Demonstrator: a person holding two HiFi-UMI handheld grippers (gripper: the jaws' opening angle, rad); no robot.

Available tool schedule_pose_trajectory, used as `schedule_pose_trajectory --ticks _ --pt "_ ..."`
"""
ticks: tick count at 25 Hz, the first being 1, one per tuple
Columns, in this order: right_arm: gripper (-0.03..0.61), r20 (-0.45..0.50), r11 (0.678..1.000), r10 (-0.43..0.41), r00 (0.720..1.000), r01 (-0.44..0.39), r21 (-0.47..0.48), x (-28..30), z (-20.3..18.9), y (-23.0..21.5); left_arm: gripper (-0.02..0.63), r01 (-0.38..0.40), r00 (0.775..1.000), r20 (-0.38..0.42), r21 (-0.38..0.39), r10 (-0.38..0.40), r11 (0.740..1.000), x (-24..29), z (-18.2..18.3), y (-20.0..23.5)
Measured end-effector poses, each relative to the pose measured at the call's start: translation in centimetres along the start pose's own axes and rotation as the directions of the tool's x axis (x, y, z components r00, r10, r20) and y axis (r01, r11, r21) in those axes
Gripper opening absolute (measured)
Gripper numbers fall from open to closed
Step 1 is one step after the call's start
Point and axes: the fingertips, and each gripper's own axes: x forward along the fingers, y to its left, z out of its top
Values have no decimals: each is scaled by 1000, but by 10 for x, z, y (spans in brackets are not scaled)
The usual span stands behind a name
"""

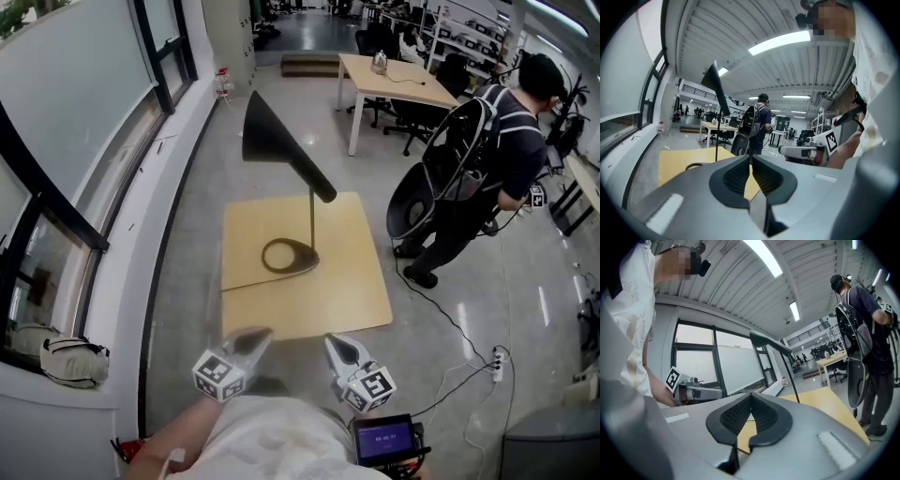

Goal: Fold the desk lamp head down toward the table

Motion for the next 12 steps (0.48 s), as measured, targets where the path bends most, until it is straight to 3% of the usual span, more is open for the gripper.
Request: schedule_pose_trajectory --ticks 12 --pt "12 8 998 -64 998 64 -18 18 14 -40 17 52 998 43 38 -53 998 46 35 21"
